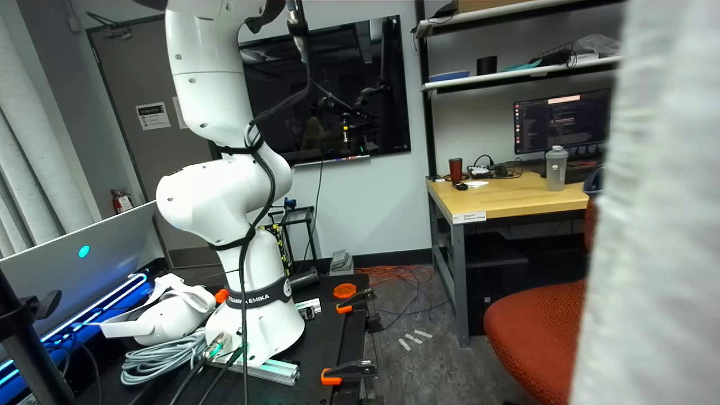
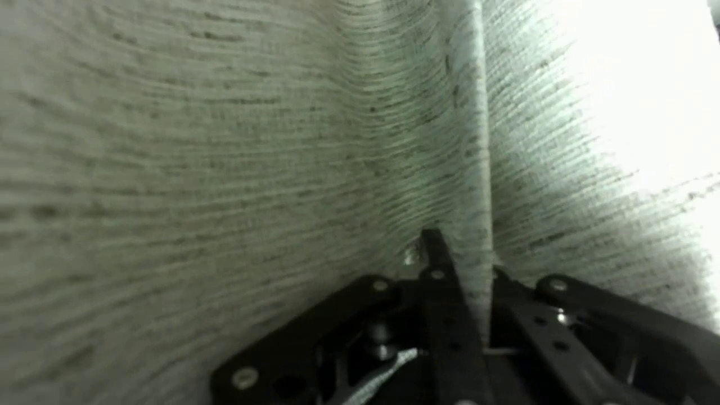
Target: Slide the curtain to the right
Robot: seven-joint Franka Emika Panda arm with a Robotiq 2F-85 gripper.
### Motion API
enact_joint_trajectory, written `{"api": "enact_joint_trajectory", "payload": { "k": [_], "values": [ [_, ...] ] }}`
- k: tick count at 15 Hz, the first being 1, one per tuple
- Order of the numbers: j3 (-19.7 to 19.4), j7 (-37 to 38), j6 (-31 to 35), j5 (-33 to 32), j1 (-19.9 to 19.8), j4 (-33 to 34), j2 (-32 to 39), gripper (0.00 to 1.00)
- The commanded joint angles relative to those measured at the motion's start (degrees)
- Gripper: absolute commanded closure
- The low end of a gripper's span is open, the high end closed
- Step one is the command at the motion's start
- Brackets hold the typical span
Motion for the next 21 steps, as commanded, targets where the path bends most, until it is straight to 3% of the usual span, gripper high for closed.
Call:
{"api": "enact_joint_trajectory", "payload": {
  "k": [1,5,11,21],
  "values": [
    [1.8,-1.1,0.9,-0.4,1.6,-5.3,-2.2,0.99],
    [2.7,0.8,-1.3,-3.4,2.8,-2.2,0.5,0.99],
    [1.8,-1.0,-6.6,-0.2,1.4,5.1,6.2,0.99],
    [0.0,-4.0,-11.0,11.7,-8.8,18.8,15.7,0.99]
  ]
}}
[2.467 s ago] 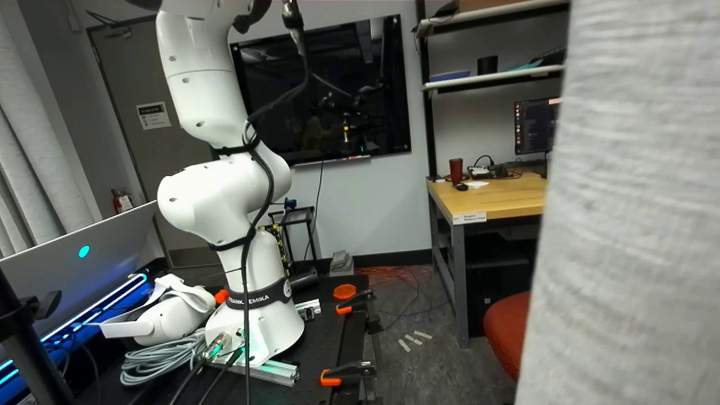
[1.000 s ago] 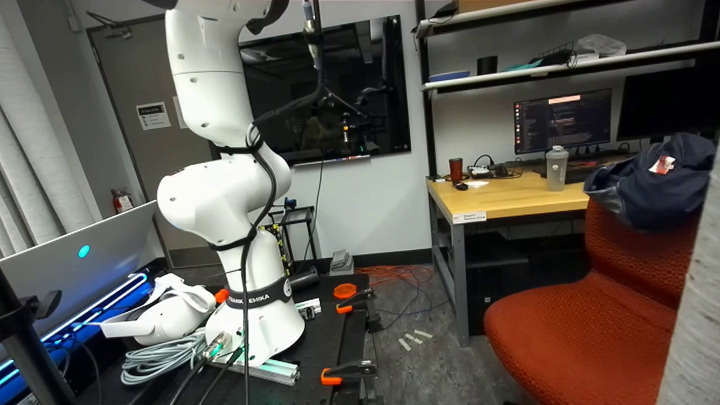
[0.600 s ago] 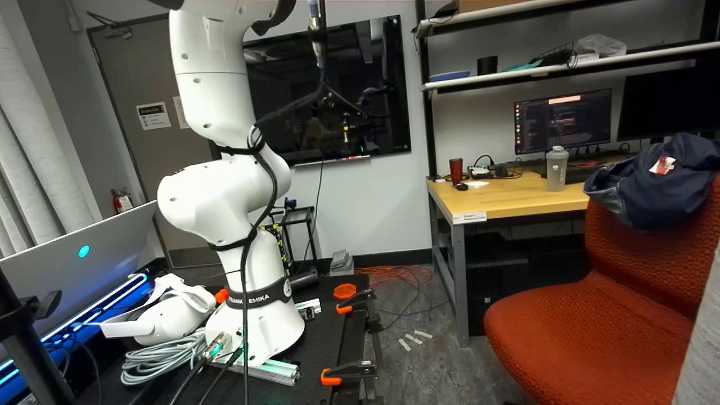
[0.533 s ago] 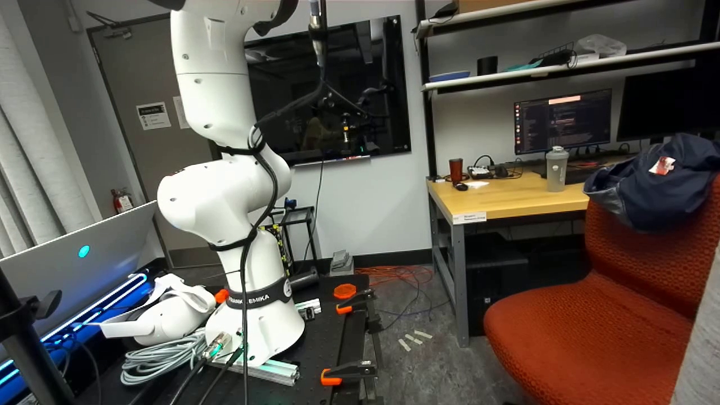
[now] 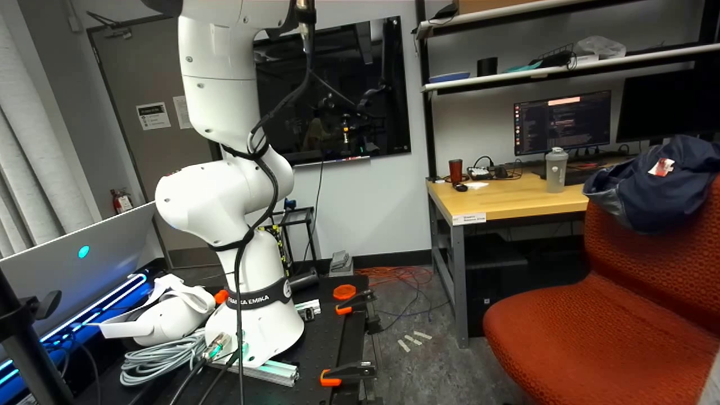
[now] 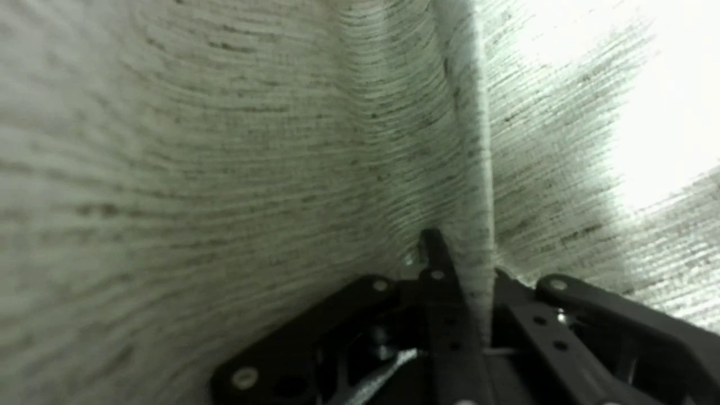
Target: Slide the curtain to the right
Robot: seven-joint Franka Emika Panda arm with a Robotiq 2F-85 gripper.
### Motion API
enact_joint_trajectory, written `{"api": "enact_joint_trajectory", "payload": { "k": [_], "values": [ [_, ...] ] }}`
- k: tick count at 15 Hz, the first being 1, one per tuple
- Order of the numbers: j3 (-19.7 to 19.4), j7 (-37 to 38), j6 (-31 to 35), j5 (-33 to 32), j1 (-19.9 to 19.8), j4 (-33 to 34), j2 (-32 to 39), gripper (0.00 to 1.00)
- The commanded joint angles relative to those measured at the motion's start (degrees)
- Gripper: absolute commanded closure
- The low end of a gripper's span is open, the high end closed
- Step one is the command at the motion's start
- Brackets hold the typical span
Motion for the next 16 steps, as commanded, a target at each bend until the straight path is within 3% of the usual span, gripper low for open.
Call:
{"api": "enact_joint_trajectory", "payload": {
  "k": [1,16],
  "values": [
    [-0.9,-1.3,-5.0,4.4,-4.8,3.9,6.0,0.99],
    [-0.6,-0.8,-3.2,8.4,-14.3,4.6,6.4,0.99]
  ]
}}
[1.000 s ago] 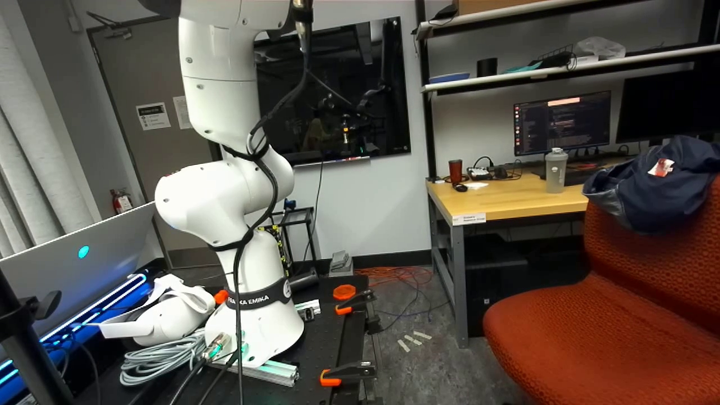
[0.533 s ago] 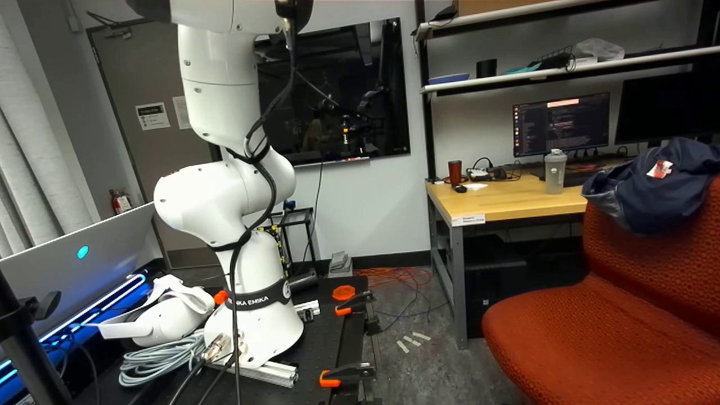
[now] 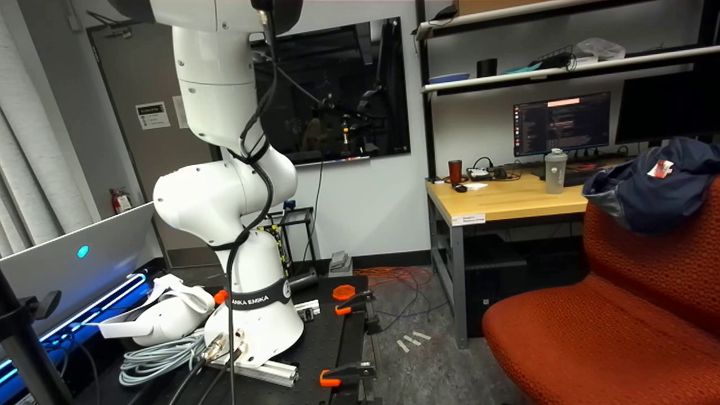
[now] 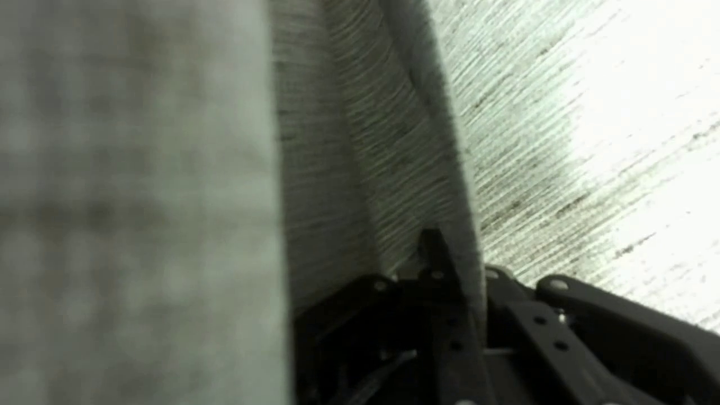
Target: Slide the curtain to the right
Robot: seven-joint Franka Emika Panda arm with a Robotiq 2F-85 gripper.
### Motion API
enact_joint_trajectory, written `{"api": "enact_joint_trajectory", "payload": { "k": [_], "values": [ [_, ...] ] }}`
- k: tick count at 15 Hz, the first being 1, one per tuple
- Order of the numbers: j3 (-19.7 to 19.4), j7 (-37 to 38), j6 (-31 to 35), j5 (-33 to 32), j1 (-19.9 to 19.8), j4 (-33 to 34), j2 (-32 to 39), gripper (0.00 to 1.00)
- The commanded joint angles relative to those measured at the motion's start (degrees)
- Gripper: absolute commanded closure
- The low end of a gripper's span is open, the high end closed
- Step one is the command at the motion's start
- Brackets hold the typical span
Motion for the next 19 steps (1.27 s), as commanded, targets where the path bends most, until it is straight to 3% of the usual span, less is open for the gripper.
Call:
{"api": "enact_joint_trajectory", "payload": {
  "k": [1,6,7,19],
  "values": [
    [-0.4,-0.7,-3.1,2.7,-3.3,-1.8,2.9,0.99],
    [0.6,-0.3,-4.3,2.7,-2.1,-1.7,2.2,0.99],
    [0.9,0.0,0.0,1.0,-0.5,0.2,0.2,0.98],
    [1.3,0.0,-0.1,1.0,-0.4,0.2,0.3,0.98]
  ]
}}
